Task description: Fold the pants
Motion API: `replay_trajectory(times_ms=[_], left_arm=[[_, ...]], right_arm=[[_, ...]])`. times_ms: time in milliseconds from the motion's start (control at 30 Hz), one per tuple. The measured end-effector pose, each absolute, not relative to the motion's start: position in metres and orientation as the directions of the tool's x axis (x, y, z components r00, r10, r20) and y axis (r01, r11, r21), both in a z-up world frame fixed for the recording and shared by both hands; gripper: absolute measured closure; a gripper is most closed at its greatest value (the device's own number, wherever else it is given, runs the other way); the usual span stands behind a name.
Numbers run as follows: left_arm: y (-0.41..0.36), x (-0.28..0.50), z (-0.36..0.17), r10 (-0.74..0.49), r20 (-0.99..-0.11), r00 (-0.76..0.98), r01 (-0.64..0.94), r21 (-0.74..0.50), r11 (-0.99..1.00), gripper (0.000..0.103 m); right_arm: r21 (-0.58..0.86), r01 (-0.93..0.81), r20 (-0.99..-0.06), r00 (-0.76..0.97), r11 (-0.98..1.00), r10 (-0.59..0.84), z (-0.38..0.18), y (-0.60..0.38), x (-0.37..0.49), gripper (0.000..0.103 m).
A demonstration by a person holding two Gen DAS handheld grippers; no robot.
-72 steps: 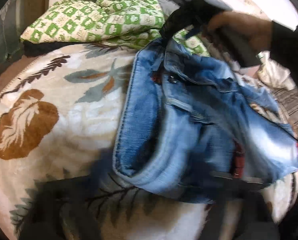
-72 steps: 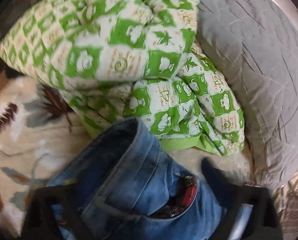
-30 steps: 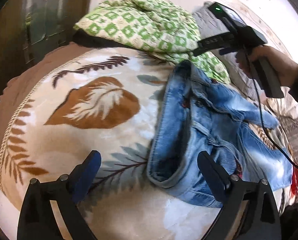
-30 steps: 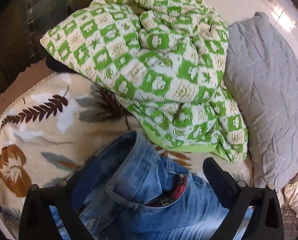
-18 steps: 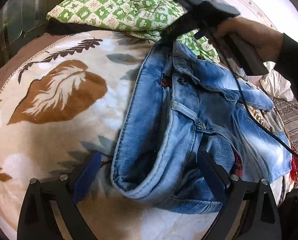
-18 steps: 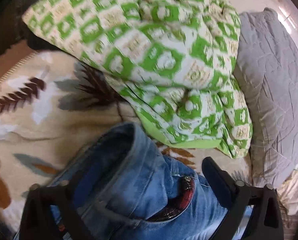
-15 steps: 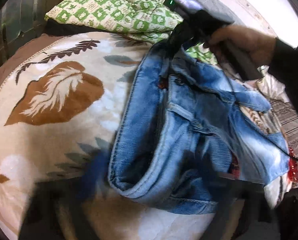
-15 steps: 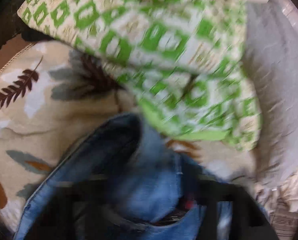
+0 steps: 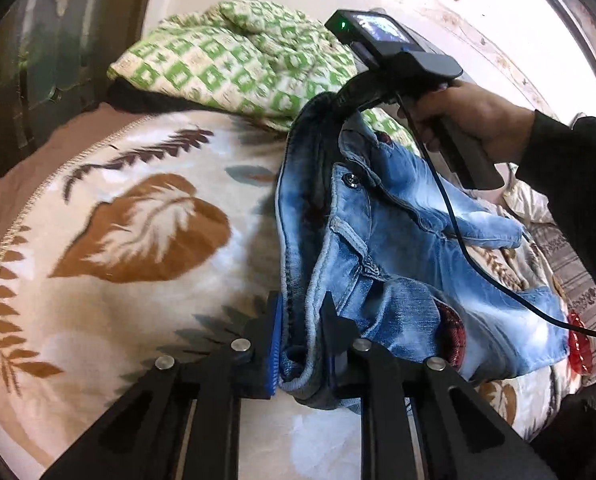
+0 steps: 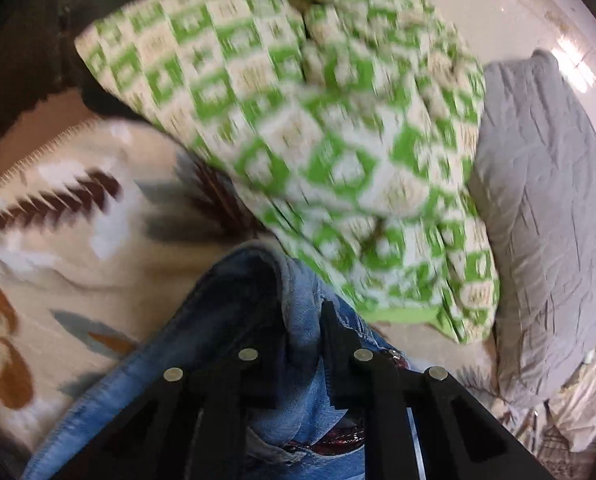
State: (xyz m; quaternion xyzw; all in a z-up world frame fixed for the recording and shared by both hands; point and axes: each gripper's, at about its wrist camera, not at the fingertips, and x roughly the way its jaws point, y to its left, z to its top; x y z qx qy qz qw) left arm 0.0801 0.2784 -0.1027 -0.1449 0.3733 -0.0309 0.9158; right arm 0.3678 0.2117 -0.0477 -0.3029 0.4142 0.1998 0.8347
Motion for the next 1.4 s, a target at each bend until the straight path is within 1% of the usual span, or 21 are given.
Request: replay_trajectory(times_ms=[100, 200, 300, 333, 367, 400, 433, 467, 500, 533, 567, 700, 833, 900, 1067, 1233, 1400], left_arm=[[0.285, 0.076, -0.103, -0.154, -0.678, 0.718, -0.075, -0.295, 0.952, 0.085], [0.285, 0.077, -0.113, -0.151, -0.705, 0.693, -0.080, -0.284, 0.956, 0.085], [0.285, 0.078, -0.115, -0.160, -0.713, 0.683, -0.078, -0.289, 0.954, 0.085], [0.285, 0.080, -0.117, -0.161, -0.719, 0.676, -0.082, -0.290, 0.954, 0.084], [0.285, 0.082, -0.119, -0.156, -0.730, 0.665, -0.090, -0.287, 0.954, 0.079], [0.285, 0.083, -0.121, -0.147, -0.739, 0.657, -0.101, -0.280, 0.955, 0.073], [0.286, 0.083, -0.122, -0.133, -0.746, 0.653, -0.115, -0.272, 0.955, 0.063], [0.287, 0.082, -0.122, -0.112, -0.749, 0.653, -0.137, -0.263, 0.955, 0.046], [0.291, 0.081, -0.121, -0.085, -0.747, 0.660, -0.168, -0.257, 0.952, 0.035], [0.295, 0.080, -0.121, -0.064, -0.742, 0.667, -0.196, -0.258, 0.946, 0.013], [0.301, 0.078, -0.120, -0.039, -0.737, 0.675, -0.239, -0.268, 0.933, 0.003], [0.310, 0.073, -0.118, -0.057, -0.717, 0.695, -0.268, -0.331, 0.905, 0.002], [0.298, 0.076, -0.108, -0.041, -0.705, 0.708, -0.248, -0.302, 0.920, 0.002], [0.287, 0.080, -0.101, -0.016, -0.699, 0.714, -0.232, -0.259, 0.937, 0.002], [0.240, 0.090, -0.080, 0.018, -0.692, 0.721, -0.154, -0.135, 0.979, 0.002], [0.180, 0.114, -0.061, -0.075, -0.693, 0.717, -0.044, -0.152, 0.987, 0.002], [0.116, 0.129, -0.036, -0.093, -0.691, 0.717, 0.021, -0.112, 0.993, 0.002]], right_arm=[[-0.332, -0.601, -0.799, 0.589, 0.727, 0.122, -0.040, 0.231, 0.359, 0.088], [-0.354, -0.600, -0.808, 0.583, 0.717, 0.089, -0.054, 0.250, 0.355, 0.088], [-0.353, -0.587, -0.818, 0.572, 0.729, 0.064, -0.068, 0.251, 0.359, 0.088], [-0.345, -0.585, -0.823, 0.564, 0.734, 0.062, -0.071, 0.249, 0.362, 0.088], [-0.337, -0.581, -0.828, 0.557, 0.740, 0.061, -0.074, 0.246, 0.364, 0.086], [-0.321, -0.575, -0.834, 0.548, 0.752, 0.063, -0.075, 0.245, 0.367, 0.078], [-0.305, -0.572, -0.838, 0.541, 0.762, 0.070, -0.075, 0.243, 0.368, 0.069], [-0.293, -0.571, -0.844, 0.531, 0.767, 0.072, -0.077, 0.240, 0.371, 0.031], [-0.293, -0.568, -0.843, 0.533, 0.769, 0.072, -0.077, 0.239, 0.371, 0.004], [-0.295, -0.567, -0.833, 0.547, 0.769, 0.083, -0.076, 0.239, 0.369, 0.001], [-0.297, -0.567, -0.819, 0.565, 0.769, 0.101, -0.073, 0.237, 0.367, 0.000], [-0.262, -0.577, -0.839, 0.532, 0.774, 0.113, -0.072, 0.223, 0.367, 0.000], [-0.230, -0.548, -0.830, 0.542, 0.804, 0.132, -0.060, 0.186, 0.361, 0.000], [-0.208, -0.531, -0.831, 0.539, 0.821, 0.138, -0.052, 0.158, 0.360, 0.000], [-0.179, -0.430, -0.825, 0.556, 0.885, 0.103, -0.031, 0.042, 0.350, 0.000], [-0.080, -0.237, -0.824, 0.562, 0.968, 0.070, -0.021, -0.114, 0.316, 0.000], [-0.026, -0.107, -0.797, 0.602, 0.994, 0.044, -0.014, -0.229, 0.256, 0.000]])
